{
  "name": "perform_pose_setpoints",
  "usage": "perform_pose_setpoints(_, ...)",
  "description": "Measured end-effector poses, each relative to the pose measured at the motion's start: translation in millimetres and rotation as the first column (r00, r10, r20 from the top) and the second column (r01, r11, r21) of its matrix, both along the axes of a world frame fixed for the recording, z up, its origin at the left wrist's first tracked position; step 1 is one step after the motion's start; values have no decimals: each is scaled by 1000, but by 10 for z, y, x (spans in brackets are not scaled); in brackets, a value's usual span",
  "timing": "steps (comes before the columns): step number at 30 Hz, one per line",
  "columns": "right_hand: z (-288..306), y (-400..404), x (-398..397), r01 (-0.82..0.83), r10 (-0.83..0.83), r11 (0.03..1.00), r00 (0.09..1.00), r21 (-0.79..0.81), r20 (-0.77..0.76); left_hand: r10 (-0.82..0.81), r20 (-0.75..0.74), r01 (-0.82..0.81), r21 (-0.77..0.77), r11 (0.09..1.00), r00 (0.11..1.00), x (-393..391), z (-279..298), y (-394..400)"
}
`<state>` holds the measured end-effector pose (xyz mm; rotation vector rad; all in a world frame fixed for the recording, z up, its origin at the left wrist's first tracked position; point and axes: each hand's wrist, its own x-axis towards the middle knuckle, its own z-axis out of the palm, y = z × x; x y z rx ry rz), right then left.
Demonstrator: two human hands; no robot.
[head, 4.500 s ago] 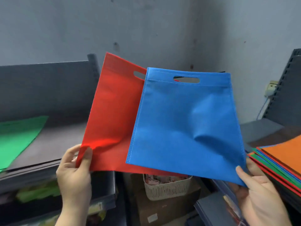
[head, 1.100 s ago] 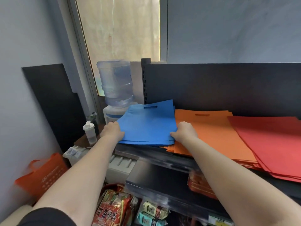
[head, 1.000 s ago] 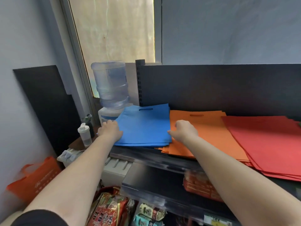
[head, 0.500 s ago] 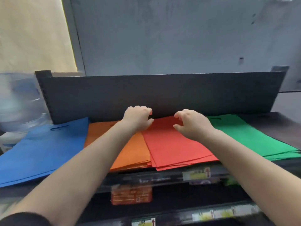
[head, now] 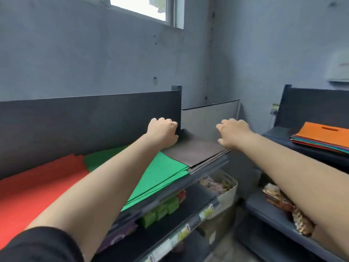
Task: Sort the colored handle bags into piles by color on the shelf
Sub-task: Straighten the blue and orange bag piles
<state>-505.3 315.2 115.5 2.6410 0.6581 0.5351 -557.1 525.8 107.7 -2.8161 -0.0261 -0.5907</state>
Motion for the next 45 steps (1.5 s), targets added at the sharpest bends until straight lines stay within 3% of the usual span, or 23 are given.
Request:
perform_pose_setpoints(10, 173, -1765, 734, 445, -444, 894, 895, 55, -38, -327, -12, 327, 9, 945, 945, 1460, 117, -1840)
perform_pose_setpoints(21, 308, -3029, 1519, 703, -706, 707, 708, 81, 17, -514, -10, 514, 32, 857, 858, 2962, 359, -3049)
perform_pose_setpoints(28, 115, -3593, 2117, 736, -739, 663, 672, 135, -35, -550, -73, 552, 16, 833, 832, 3767, 157, -3568)
perform_pose_setpoints(45, -732, -5228, 3548, 726, -695, 672, 686, 144, -215, -521, -223, 502, -140, 854, 824, 5199, -604, -5009)
